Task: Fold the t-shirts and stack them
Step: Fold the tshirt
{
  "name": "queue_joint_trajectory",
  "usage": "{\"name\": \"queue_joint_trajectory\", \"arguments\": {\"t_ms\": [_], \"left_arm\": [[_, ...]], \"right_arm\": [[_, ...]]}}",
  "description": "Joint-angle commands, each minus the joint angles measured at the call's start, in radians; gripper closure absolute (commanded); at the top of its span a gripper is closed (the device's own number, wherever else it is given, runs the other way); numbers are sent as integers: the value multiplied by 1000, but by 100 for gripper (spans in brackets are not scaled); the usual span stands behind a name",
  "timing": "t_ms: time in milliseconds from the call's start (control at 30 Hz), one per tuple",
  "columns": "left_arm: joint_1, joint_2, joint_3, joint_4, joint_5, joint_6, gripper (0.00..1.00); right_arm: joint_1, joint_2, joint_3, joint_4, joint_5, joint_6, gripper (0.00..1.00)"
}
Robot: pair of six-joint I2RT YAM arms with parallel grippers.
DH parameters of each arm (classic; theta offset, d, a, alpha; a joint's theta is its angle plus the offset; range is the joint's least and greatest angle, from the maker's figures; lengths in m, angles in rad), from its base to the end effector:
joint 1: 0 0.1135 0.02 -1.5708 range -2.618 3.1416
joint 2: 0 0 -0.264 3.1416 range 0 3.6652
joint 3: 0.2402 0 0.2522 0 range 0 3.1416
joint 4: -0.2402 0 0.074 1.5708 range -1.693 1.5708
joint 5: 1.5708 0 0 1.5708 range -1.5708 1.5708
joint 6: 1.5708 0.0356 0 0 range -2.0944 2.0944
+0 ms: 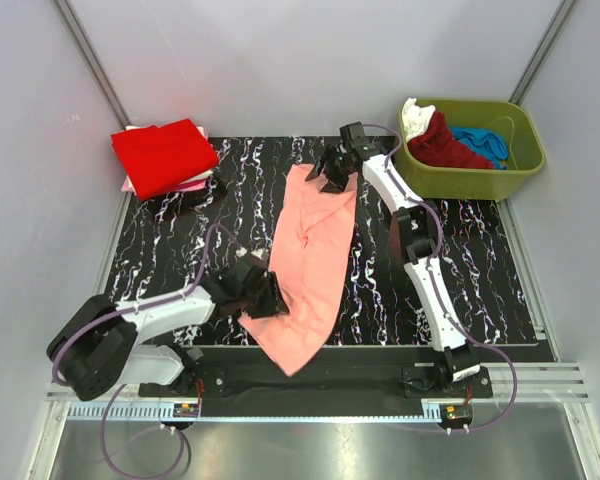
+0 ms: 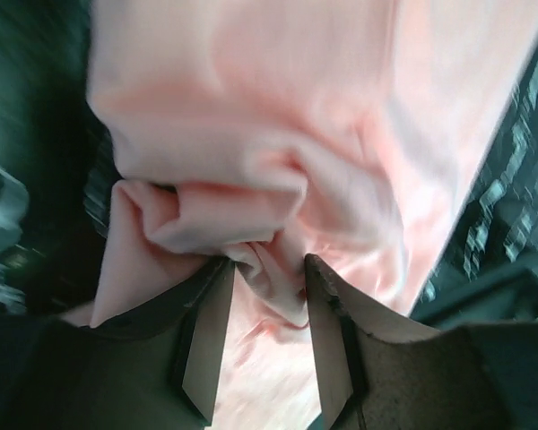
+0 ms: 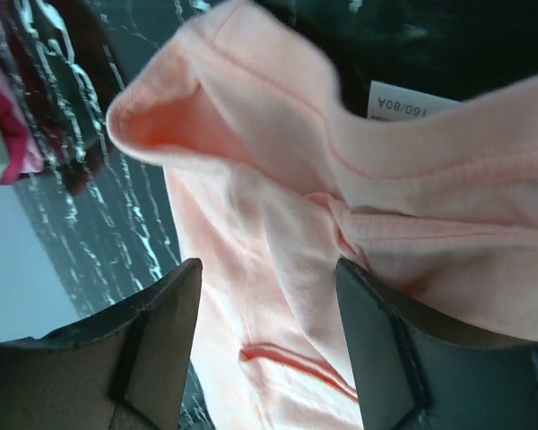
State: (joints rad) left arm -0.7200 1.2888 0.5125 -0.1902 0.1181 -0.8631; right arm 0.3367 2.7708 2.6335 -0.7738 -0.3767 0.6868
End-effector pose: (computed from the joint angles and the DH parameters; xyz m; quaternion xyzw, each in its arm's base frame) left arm 0.1668 -0.1518 0.1483 -0.0506 0.9519 -0.2509 0.1687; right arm 0.5455 0.2048 0.1504 0.1021 0.9257 0.3103 0.1907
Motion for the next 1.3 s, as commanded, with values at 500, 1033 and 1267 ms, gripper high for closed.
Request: {"name": "queue_joint_trajectory", "arguments": {"t_ms": [500,1033,1267], "left_arm": [[-444,-394,122,-233,-69,-455,52],[-476,-439,340,-693,-521,-332,9],[-472,-459,255,-764,-598,-373,1]], "right_arm": [[15,222,121,711,120,350,26],[13,-334,-106,854,18,175,0],[45,-1119,-987,609,197,24,0]]}}
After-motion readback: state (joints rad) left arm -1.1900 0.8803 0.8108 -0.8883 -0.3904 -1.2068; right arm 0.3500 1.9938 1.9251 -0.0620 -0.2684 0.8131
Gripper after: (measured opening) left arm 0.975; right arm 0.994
